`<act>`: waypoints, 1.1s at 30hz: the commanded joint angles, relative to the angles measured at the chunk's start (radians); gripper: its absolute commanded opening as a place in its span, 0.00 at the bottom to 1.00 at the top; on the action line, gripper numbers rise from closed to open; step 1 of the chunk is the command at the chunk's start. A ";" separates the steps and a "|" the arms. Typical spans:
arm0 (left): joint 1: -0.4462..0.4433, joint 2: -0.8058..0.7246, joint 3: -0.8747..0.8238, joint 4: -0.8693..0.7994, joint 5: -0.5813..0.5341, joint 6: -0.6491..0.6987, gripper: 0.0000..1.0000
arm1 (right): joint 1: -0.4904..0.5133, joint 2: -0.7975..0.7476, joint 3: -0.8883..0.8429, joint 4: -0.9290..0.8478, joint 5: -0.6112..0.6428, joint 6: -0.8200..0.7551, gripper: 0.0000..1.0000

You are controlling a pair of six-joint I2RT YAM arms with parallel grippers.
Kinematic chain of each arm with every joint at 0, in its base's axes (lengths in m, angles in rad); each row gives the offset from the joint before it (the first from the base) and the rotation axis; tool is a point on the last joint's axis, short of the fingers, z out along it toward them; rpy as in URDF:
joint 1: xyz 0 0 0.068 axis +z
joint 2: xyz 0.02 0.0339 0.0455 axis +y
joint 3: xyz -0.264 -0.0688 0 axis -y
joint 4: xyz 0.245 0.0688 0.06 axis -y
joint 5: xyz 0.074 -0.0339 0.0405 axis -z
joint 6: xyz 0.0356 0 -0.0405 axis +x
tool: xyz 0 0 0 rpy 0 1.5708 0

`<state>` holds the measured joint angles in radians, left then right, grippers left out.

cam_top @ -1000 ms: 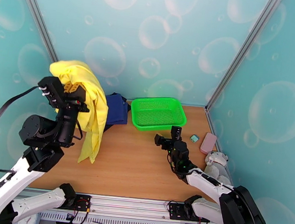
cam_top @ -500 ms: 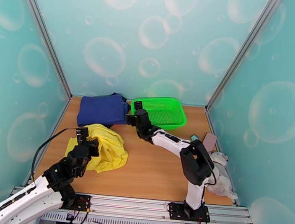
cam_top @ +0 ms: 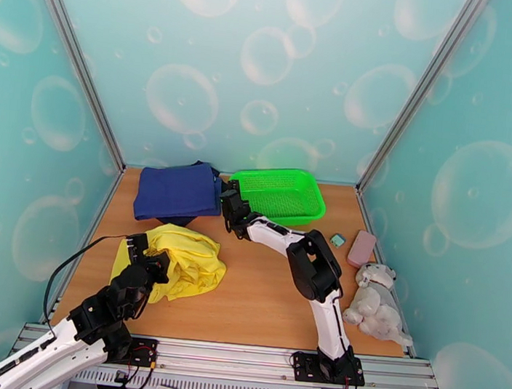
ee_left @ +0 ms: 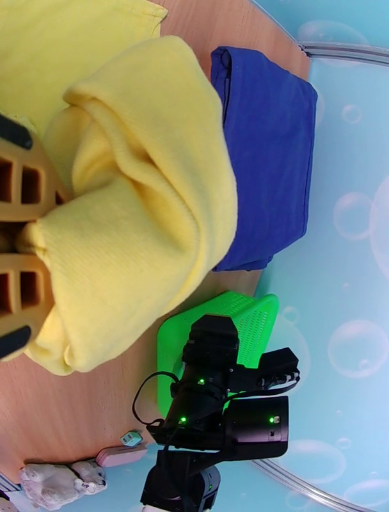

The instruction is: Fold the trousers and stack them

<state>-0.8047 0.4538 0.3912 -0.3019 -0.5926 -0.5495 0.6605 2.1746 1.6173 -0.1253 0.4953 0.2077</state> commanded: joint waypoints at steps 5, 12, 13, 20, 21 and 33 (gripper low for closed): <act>-0.012 0.041 0.006 0.133 0.076 0.022 0.00 | -0.112 -0.066 -0.138 0.029 -0.090 -0.020 0.31; -0.036 0.135 0.029 0.213 0.138 0.051 0.00 | -0.270 -0.113 -0.203 0.078 -0.206 -0.099 0.30; -0.040 0.150 0.031 0.225 0.133 0.054 0.00 | -0.288 -0.111 -0.196 0.089 -0.225 -0.122 0.29; -0.071 0.215 0.045 0.274 0.128 0.067 0.00 | -0.380 -0.014 0.004 0.001 -0.341 -0.228 0.29; -0.073 0.221 0.050 0.275 0.126 0.073 0.00 | -0.386 0.002 0.034 -0.015 -0.355 -0.235 0.29; -0.087 0.508 0.218 0.374 0.169 0.315 0.00 | -0.379 -0.027 0.038 0.010 -0.346 -0.238 0.76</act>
<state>-0.8783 0.8909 0.5323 -0.0513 -0.4625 -0.3538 0.2687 2.2185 1.7069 -0.1516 0.1493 -0.0277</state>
